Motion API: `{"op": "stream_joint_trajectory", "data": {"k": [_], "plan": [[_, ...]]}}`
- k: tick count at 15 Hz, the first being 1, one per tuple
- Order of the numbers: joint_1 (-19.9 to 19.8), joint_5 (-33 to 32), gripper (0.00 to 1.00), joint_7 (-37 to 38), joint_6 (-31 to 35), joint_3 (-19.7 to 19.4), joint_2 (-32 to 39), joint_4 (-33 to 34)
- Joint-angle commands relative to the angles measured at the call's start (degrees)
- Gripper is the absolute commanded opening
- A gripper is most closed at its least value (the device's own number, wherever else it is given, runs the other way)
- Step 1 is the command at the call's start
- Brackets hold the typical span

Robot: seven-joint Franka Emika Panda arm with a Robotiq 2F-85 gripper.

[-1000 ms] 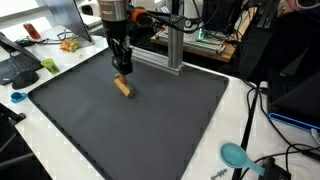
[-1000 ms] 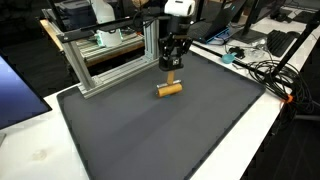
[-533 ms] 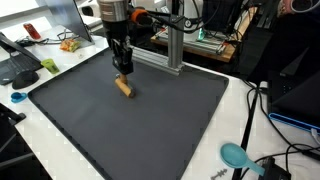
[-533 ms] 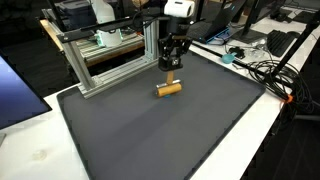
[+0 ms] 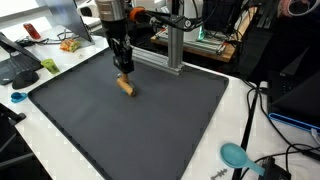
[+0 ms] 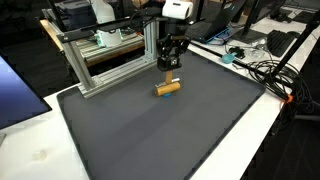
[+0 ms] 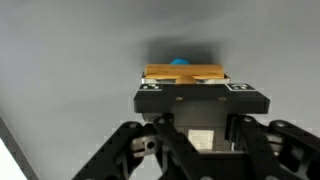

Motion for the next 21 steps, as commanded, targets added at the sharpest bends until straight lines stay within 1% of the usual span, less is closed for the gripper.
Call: {"op": "stream_joint_trajectory", "data": {"k": [1,8,11,12,16,17,21], "plan": [[-1.0,3.3,0.23,-2.1,-2.8,1.1,3.1,-0.3],[-1.1,4.3,0.23,-2.2,-4.5,1.1,3.2,0.0],[-1.0,4.5,0.23,-2.2,-7.1,1.1,3.2,0.1],[-1.1,4.7,0.23,-2.6,-7.5,1.2,2.8,0.2],[-0.7,2.0,0.23,-4.2,-9.9,0.7,-0.9,-0.4],[-0.5,0.9,0.23,-4.1,-9.6,0.4,-2.1,-0.8],[-0.6,0.0,0.23,-5.6,-8.4,0.9,-4.2,-0.5]]}}
